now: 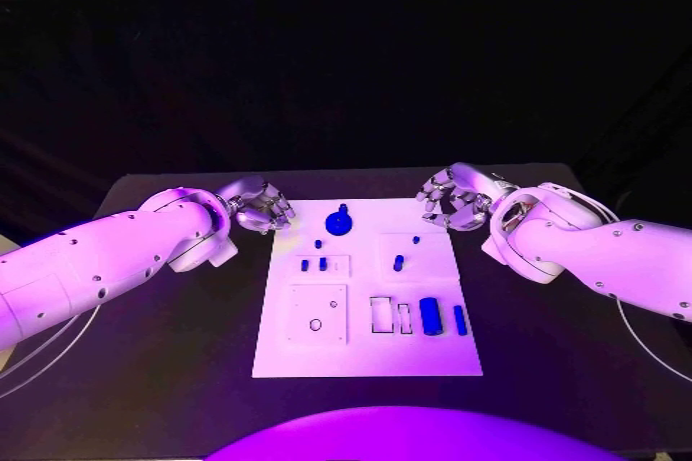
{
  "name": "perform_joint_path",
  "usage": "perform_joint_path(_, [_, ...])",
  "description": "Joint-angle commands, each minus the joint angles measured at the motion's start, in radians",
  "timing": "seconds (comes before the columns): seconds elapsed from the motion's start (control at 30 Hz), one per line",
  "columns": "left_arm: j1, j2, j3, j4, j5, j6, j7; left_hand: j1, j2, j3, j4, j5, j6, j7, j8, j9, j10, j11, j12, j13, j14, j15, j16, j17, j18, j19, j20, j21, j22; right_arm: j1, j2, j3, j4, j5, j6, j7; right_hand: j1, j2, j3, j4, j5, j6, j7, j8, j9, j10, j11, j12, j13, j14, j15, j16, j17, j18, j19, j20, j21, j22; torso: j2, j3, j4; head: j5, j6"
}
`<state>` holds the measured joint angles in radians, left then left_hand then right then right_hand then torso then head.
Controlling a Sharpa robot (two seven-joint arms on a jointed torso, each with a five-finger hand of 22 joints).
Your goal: Assemble the parts on the task board
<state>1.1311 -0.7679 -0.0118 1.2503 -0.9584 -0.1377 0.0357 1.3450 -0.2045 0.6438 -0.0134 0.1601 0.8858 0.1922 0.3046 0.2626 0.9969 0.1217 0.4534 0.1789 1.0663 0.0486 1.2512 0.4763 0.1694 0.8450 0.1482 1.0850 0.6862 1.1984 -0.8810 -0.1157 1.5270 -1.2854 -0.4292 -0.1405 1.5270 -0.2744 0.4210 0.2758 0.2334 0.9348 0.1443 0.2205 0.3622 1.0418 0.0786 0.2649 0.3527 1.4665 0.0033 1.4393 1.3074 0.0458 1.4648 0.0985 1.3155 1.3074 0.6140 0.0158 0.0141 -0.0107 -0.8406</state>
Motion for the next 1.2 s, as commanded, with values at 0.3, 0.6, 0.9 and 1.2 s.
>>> perform_joint_path(0.3, [0.005,-0.088,0.012,0.143,0.648,-0.042,0.359,-0.034,0.003,-0.08,0.032,-0.002,-0.03,0.004,0.024,-0.003,-0.059,0.008,0.034,0.014,-0.038,0.012,-0.038,-0.027,0.014,-0.017,0.013,-0.069,-0.045,-0.018,0.041,-0.004,-0.058,-0.263,0.15,-0.046,-0.017,-0.015,0.003,0.001,-0.011,-0.003,-0.002,-0.003,-0.002,0.003,0.004,-0.037,-0.051,0.048,0.001,-0.002,0.006,0.005,0.017,-0.003,0.005,0.157,0.0,-0.0025,0.0025,-0.016,0.002])
perform_joint_path(0.6, [0.005,-0.108,0.013,0.154,0.77,-0.09,0.415,-0.023,0.015,-0.086,0.034,0.002,-0.035,0.005,0.032,-0.002,-0.07,0.009,0.043,0.017,-0.04,0.012,-0.037,-0.029,0.015,-0.01,0.013,-0.079,-0.054,-0.036,0.069,-0.008,-0.088,-0.271,0.212,-0.056,-0.026,-0.015,0.003,-0.003,0.016,0.004,-0.007,-0.003,-0.003,0.019,-0.002,-0.065,-0.096,0.044,-0.006,-0.012,-0.012,0.01,0.008,-0.01,-0.022,0.147,0.001,-0.0019,-0.0013,-0.022,0.001])
perform_joint_path(0.9, [0.005,-0.112,0.013,0.156,0.801,-0.096,0.427,-0.02,0.016,-0.086,0.034,0.003,-0.037,0.006,0.033,-0.003,-0.072,0.009,0.045,0.017,-0.041,0.012,-0.038,-0.029,0.015,-0.009,0.013,-0.081,-0.055,-0.052,0.093,-0.01,-0.099,-0.29,0.198,-0.063,-0.033,-0.013,0.002,-0.002,0.017,0.009,-0.006,-0.002,-0.003,0.028,-0.001,-0.073,-0.108,0.045,-0.004,-0.012,-0.011,0.009,0.01,-0.01,-0.019,0.149,0.001,-0.0011,0.0017,-0.021,-0.001])
perform_joint_path(1.2, [0.005,-0.111,0.013,0.157,0.805,-0.093,0.426,-0.018,0.017,-0.088,0.033,0.003,-0.038,0.007,0.034,-0.003,-0.075,0.01,0.046,0.017,-0.042,0.013,-0.038,-0.03,0.015,-0.007,0.013,-0.082,-0.057,-0.061,0.12,-0.01,-0.116,-0.31,0.174,-0.083,-0.022,0.0,0.046,-0.009,-0.007,0.019,-0.003,-0.002,-0.004,0.054,0.0,-0.093,-0.143,0.048,-0.003,-0.009,-0.009,0.009,0.013,-0.009,-0.018,0.151,0.0,-0.0014,0.0004,-0.021,-0.002])
